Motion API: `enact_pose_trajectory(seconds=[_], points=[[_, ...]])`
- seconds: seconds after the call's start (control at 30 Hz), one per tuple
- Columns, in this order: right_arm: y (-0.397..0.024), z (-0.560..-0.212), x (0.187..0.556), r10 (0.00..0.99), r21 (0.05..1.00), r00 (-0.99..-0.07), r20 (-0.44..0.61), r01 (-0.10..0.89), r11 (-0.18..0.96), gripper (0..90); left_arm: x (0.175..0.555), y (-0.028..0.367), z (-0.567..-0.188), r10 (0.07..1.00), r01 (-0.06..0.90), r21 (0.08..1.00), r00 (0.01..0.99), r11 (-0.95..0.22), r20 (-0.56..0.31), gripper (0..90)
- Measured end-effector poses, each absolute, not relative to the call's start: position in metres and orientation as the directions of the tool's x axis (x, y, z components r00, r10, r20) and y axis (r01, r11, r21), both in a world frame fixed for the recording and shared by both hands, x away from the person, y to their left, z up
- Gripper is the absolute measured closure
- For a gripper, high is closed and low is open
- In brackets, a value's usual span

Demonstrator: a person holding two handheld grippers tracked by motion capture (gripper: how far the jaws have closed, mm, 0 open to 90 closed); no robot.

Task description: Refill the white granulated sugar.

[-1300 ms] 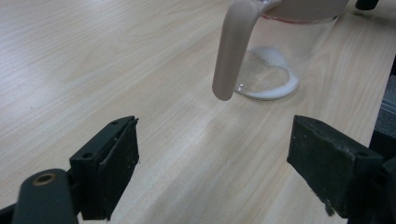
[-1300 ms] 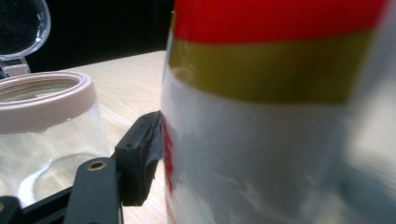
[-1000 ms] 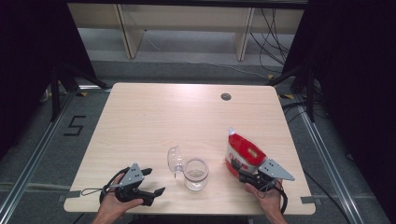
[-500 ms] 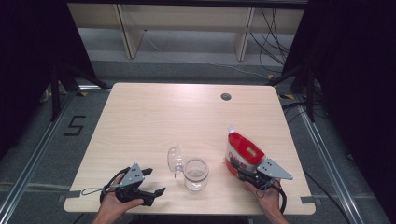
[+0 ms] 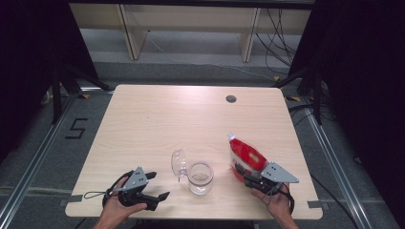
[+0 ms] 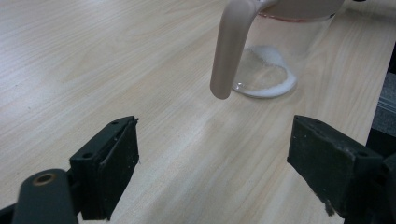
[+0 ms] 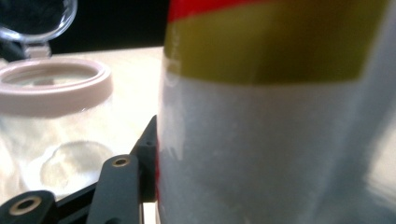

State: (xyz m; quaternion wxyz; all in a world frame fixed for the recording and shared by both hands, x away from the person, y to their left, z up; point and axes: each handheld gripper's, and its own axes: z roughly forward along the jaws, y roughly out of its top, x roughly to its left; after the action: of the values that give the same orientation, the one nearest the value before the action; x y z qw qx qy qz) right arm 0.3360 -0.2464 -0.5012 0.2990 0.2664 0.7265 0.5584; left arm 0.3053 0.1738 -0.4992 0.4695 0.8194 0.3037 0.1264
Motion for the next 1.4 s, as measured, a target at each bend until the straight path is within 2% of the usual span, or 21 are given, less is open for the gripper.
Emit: enact_pose_trajectory(seconds=[0.23, 0.27, 0.33, 0.4, 0.6, 0.77, 0.97, 1.0, 1.13, 1.2, 1.33, 1.4], points=[[-0.238, -0.494, 0.327, 0.661, 0.933, -0.710, -0.243, 0.015, 0.359, 48.4, 0.305, 0.173, -0.499, 0.615, 0.373, 0.849, 0.785, -0.375, -0.073, 15.8], [-0.237, -0.491, 0.325, 0.643, 0.906, -0.700, -0.311, -0.014, 0.423, 48.5, 0.304, 0.174, -0.498, 0.619, 0.377, 0.843, 0.783, -0.383, -0.068, 15.8], [-0.235, -0.491, 0.324, 0.644, 0.903, -0.696, -0.318, -0.014, 0.430, 48.6, 0.304, 0.175, -0.498, 0.617, 0.372, 0.844, 0.785, -0.387, -0.063, 15.7], [-0.234, -0.486, 0.320, 0.613, 0.875, -0.691, -0.382, -0.058, 0.480, 48.7, 0.304, 0.176, -0.499, 0.614, 0.367, 0.852, 0.786, -0.374, -0.069, 15.8], [-0.233, -0.478, 0.314, 0.588, 0.845, -0.673, -0.450, -0.108, 0.524, 48.8, 0.305, 0.177, -0.498, 0.608, 0.354, 0.851, 0.792, -0.388, -0.052, 15.8], [-0.233, -0.472, 0.308, 0.533, 0.789, -0.655, -0.536, -0.163, 0.593, 48.9, 0.303, 0.175, -0.499, 0.625, 0.377, 0.854, 0.777, -0.360, -0.079, 15.8], [-0.232, -0.465, 0.302, 0.492, 0.758, -0.669, -0.557, -0.169, 0.630, 49.1, 0.306, 0.179, -0.498, 0.609, 0.356, 0.849, 0.791, -0.391, -0.051, 15.7], [-0.231, -0.462, 0.300, 0.463, 0.723, -0.652, -0.600, -0.194, 0.663, 49.1, 0.306, 0.178, -0.499, 0.612, 0.351, 0.855, 0.789, -0.382, -0.050, 15.7], [-0.229, -0.460, 0.298, 0.428, 0.688, -0.646, -0.632, -0.213, 0.694, 49.1, 0.305, 0.179, -0.499, 0.625, 0.371, 0.837, 0.779, -0.401, -0.046, 15.7], [-0.226, -0.459, 0.295, 0.388, 0.634, -0.621, -0.681, -0.235, 0.737, 49.2, 0.304, 0.177, -0.499, 0.630, 0.379, 0.847, 0.774, -0.372, -0.069, 15.7], [-0.220, -0.456, 0.291, 0.307, 0.542, -0.584, -0.751, -0.282, 0.792, 49.3, 0.305, 0.178, -0.500, 0.622, 0.373, 0.845, 0.780, -0.383, -0.063, 15.7], [-0.216, -0.454, 0.288, 0.249, 0.460, -0.537, -0.806, -0.304, 0.834, 49.4, 0.304, 0.176, -0.500, 0.627, 0.381, 0.846, 0.775, -0.373, -0.073, 15.7]])
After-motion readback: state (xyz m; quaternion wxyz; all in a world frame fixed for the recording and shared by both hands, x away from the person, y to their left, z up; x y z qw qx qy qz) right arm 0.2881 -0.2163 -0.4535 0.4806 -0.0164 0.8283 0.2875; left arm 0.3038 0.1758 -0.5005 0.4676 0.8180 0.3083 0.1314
